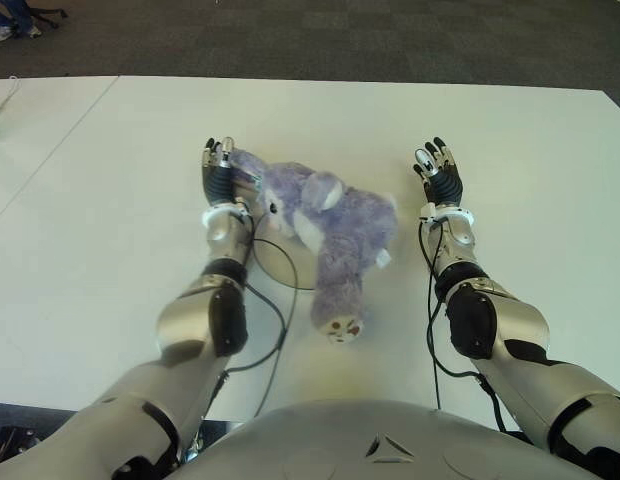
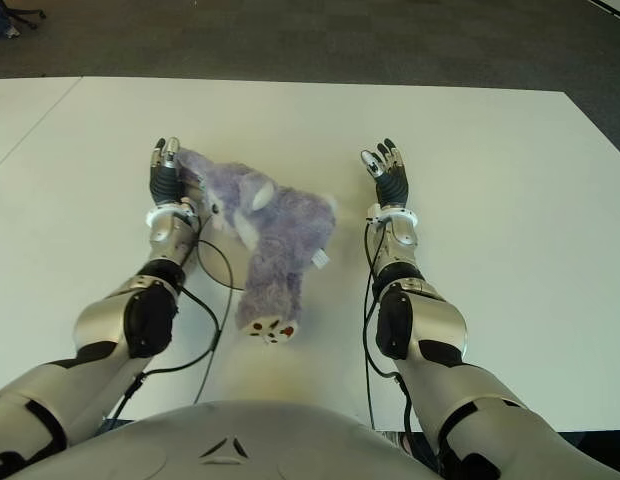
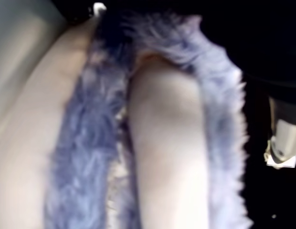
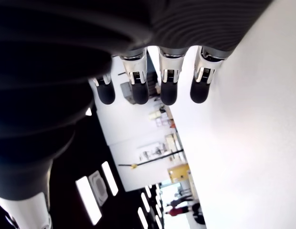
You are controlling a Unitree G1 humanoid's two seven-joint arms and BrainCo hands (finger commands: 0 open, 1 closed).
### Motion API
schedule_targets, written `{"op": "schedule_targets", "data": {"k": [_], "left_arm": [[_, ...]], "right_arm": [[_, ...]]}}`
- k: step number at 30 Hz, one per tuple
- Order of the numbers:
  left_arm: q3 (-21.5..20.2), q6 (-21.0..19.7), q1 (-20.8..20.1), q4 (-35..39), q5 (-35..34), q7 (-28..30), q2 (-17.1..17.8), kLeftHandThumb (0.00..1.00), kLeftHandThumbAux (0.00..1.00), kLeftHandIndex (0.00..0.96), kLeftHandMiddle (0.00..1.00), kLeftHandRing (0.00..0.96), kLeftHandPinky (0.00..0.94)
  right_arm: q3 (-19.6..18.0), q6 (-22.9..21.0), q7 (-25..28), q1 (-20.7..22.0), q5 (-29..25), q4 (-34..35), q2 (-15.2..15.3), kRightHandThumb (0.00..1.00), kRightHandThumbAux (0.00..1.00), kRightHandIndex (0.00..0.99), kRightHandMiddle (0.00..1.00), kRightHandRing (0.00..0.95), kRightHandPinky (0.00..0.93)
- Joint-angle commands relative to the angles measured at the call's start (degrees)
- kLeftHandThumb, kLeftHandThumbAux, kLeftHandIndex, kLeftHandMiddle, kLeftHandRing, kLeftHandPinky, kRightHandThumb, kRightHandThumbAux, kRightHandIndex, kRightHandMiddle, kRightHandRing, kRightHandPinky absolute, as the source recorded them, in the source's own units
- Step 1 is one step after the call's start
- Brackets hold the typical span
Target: Put the doll into the plate.
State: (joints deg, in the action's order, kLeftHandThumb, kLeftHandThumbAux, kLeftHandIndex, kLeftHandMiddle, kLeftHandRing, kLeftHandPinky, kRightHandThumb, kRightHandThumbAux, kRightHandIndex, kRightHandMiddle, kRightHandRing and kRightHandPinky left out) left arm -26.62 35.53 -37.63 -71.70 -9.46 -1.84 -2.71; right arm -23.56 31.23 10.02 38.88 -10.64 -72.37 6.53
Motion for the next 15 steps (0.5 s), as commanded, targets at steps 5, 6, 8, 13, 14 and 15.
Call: {"op": "schedule_targets", "data": {"k": [5, 6, 8, 13, 14, 15], "left_arm": [[6.89, 6.53, 21.29, -5.00, 7.36, -0.57, -6.07, 0.000, 0.464, 0.038, 0.031, 0.013, 0.000], [7.70, 5.87, 21.64, -5.08, 8.22, -1.25, -5.50, 0.000, 0.461, 0.037, 0.030, 0.011, 0.000], [8.69, 4.34, 21.13, -5.20, 9.22, -2.16, -4.41, 0.000, 0.460, 0.032, 0.027, 0.006, 0.000], [9.98, 5.19, 18.00, -4.37, 10.35, -3.40, -2.95, 0.000, 0.452, 0.034, 0.018, 0.000, 0.000], [10.60, 4.73, 18.13, -4.43, 11.07, -4.04, -2.56, 0.000, 0.443, 0.028, 0.013, 0.000, 0.000], [11.02, 4.38, 18.23, -4.47, 11.61, -4.51, -2.29, 0.000, 0.440, 0.024, 0.009, 0.000, 0.000]], "right_arm": [[0.32, 6.78, -0.40, -17.20, 1.44, -3.32, -2.17, 0.000, 0.628, 0.065, 0.060, 0.051, 0.030], [0.46, 7.16, -0.70, -17.53, 1.68, -3.35, -2.04, 0.000, 0.614, 0.065, 0.057, 0.045, 0.022], [0.67, 7.57, -1.63, -18.13, 2.13, -3.41, -1.85, 0.000, 0.602, 0.069, 0.058, 0.043, 0.023], [0.71, 8.88, -1.95, -20.84, 2.52, -3.74, -1.65, 0.000, 0.578, 0.089, 0.070, 0.045, 0.031], [0.82, 8.75, -1.99, -21.35, 2.73, -3.87, -1.58, 0.000, 0.573, 0.090, 0.071, 0.045, 0.032], [0.89, 8.66, -2.02, -21.71, 2.89, -3.96, -1.53, 0.000, 0.569, 0.092, 0.072, 0.046, 0.033]]}}
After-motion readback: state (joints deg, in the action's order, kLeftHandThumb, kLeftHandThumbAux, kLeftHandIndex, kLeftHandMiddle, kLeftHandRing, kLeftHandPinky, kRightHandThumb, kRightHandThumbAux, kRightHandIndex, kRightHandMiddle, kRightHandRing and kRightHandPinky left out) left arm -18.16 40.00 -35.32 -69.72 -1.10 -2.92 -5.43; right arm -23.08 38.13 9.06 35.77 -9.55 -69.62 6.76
